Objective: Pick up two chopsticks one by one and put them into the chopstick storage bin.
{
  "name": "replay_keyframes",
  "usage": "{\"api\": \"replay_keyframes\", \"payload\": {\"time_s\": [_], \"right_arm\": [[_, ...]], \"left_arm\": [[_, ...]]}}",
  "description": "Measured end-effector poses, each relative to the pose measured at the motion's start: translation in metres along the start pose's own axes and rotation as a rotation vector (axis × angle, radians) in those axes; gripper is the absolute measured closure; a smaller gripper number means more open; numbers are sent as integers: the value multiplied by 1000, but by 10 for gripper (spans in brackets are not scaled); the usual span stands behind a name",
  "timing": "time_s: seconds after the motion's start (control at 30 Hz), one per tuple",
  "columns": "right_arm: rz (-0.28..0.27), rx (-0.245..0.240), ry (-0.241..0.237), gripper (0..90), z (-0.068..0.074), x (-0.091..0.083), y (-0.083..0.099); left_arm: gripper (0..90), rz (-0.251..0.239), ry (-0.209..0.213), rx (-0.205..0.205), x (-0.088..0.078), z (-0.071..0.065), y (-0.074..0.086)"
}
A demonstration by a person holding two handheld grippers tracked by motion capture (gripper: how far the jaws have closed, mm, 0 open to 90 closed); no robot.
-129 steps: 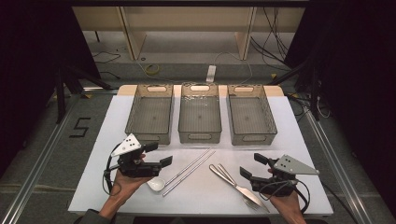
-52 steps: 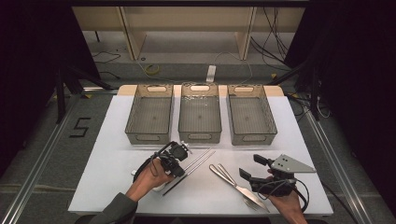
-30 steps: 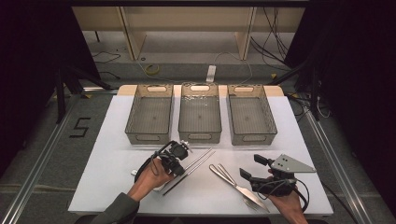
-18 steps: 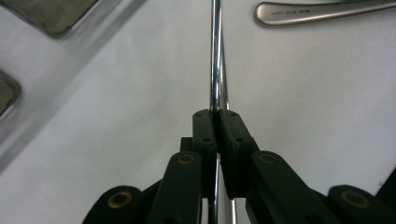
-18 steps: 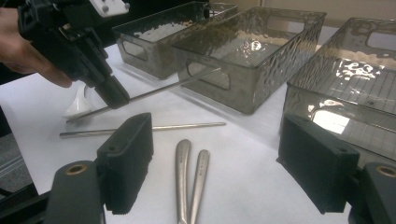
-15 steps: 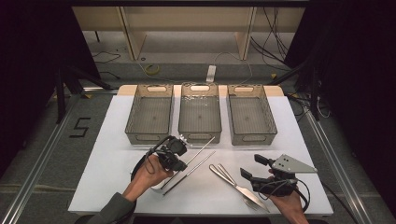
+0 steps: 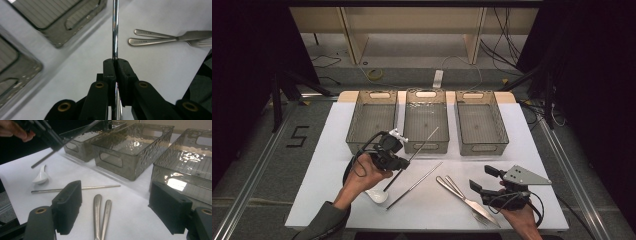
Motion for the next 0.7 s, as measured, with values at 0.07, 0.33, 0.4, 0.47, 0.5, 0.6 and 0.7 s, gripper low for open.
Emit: {"api": "replay_keyframes", "payload": {"time_s": [0.07, 0.33, 0.4, 0.47, 0.5, 0.6, 0.7], "right_arm": [[1, 0, 0, 272, 0, 0, 0], [-4, 3, -1, 271, -1, 0, 0], [-4, 5, -4, 271, -1, 0, 0], [-5, 4, -6, 271, 0, 0, 0], [-6, 4, -6, 270, 0, 0, 0], [-5, 6, -5, 265, -1, 0, 0], [-7, 6, -7, 259, 0, 0, 0]], "left_arm": [[852, -25, -8, -30, -5, 9, -2], [851, -91, -52, -94, -16, 44, -9], [851, -104, -63, -116, -18, 53, -12], [851, -115, -79, -132, -19, 62, -14], [851, -122, -88, -140, -21, 67, -14], [851, -147, -118, -169, -25, 84, -17], [851, -167, -133, -206, -27, 98, -19]]}}
Point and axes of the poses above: each handheld gripper's, and its own axes: x roughly forward along the jaws, y roughly out of its underside, z roughly to its left, the point moved 2 cm from there along x, roughly forward along the jaws, and after that the axes turned 11 degrees about -y, right-handed, at the moved point
